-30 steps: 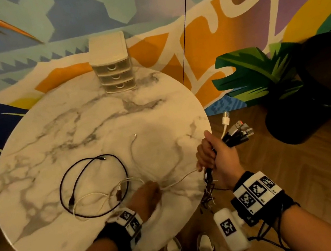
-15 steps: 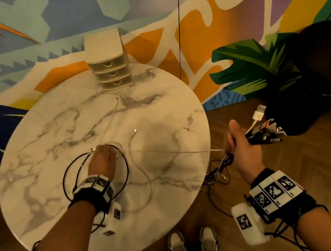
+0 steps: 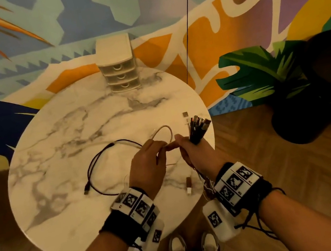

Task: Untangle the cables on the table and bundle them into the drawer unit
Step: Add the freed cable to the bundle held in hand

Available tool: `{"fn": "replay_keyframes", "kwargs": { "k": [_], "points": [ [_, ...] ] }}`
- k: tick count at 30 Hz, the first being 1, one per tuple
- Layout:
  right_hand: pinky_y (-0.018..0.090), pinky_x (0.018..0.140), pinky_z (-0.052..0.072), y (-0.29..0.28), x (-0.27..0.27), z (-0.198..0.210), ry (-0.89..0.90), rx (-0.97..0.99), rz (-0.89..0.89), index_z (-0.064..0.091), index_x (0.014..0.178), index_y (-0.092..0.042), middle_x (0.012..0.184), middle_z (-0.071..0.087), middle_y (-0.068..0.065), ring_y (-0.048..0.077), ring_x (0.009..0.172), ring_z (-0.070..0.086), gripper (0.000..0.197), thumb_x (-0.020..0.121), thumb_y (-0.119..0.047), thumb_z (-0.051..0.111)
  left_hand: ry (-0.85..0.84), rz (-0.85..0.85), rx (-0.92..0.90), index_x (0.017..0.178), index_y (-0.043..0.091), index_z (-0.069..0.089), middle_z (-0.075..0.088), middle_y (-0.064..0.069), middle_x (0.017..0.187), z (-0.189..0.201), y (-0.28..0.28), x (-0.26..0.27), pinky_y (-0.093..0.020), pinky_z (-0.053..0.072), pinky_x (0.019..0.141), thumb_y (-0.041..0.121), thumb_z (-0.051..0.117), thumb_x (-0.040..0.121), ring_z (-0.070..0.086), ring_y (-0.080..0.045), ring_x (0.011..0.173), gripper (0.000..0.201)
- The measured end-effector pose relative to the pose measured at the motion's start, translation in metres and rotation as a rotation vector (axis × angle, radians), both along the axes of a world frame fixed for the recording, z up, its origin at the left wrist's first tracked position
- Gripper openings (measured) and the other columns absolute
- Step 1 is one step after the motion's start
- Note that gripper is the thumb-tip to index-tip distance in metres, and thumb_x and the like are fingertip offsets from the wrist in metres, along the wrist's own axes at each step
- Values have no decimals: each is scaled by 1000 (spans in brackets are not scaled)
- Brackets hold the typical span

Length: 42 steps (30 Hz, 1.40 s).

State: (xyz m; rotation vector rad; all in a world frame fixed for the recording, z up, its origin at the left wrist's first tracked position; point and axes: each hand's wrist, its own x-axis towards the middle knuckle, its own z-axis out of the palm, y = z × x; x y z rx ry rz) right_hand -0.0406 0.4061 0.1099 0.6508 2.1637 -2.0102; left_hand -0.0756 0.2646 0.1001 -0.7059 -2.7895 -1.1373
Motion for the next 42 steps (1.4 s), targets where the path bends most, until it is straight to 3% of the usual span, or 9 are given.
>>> {"fn": "replay_keyframes", "kwargs": {
  "k": [4,15,20,27,32,35,37,40,42],
  "points": [
    [29,50,29,-4,-5,-4,-63,-51,-23,53,58,-14,42,37,-3,13,41,32,42,97,-30,48,-6,-33,-13,110,15,64,61,-1,93,-14,3,13,-41,53,60,11,50,93,62,-20,66,22],
    [19,41,25,7,-8,7,132,-16,-248,63,76,-15,50,37,-1,6,40,30,30,99,-19,44,94,225,-97,122,12,57,39,-1,143,-20,-56,-49,-30,49,70,7,55,88,60,-18,82,34],
    [19,46,31,8,-7,6,213,38,-263,65,80,-17,50,45,-2,3,41,37,31,100,-21,42,1,164,-248,126,8,54,46,-10,138,-58,-103,-62,-40,49,87,11,56,88,59,-34,104,38],
    [23,52,30,4,-12,-1,235,38,-251,64,79,-17,54,53,-1,2,42,42,32,101,-21,41,-124,226,-30,132,21,49,63,-10,71,7,-94,-84,-36,47,70,25,44,89,60,-27,72,43],
    [19,55,31,-5,-21,8,253,2,-135,62,77,-17,64,65,1,1,42,46,32,101,-20,41,-62,-33,-261,134,31,47,66,10,90,1,-51,-39,-26,41,61,17,57,88,48,-6,56,49],
    [12,47,30,-6,-24,19,292,-35,-105,62,79,-16,65,67,2,5,40,38,32,101,-21,40,-34,-122,8,121,29,59,63,20,102,18,-38,-20,-14,43,58,9,57,85,52,-5,55,41],
    [15,43,28,-5,-26,28,312,-57,-105,62,79,-14,63,66,1,9,41,32,32,101,-20,40,47,-109,277,94,20,67,66,13,88,37,-34,-8,-15,46,55,11,51,83,57,-5,59,21],
    [16,41,26,1,-27,37,316,-80,-120,60,77,-12,62,63,3,8,40,31,33,101,-18,39,-51,196,645,72,17,59,56,-1,65,40,-36,-15,-18,40,44,5,42,78,50,-10,48,22],
    [15,41,26,3,-27,39,308,-97,-122,59,76,-13,62,62,5,6,40,32,34,102,-17,38,-238,290,646,76,23,59,57,-2,71,19,-44,-31,-24,40,44,1,43,82,49,-18,48,28]
  ]
}}
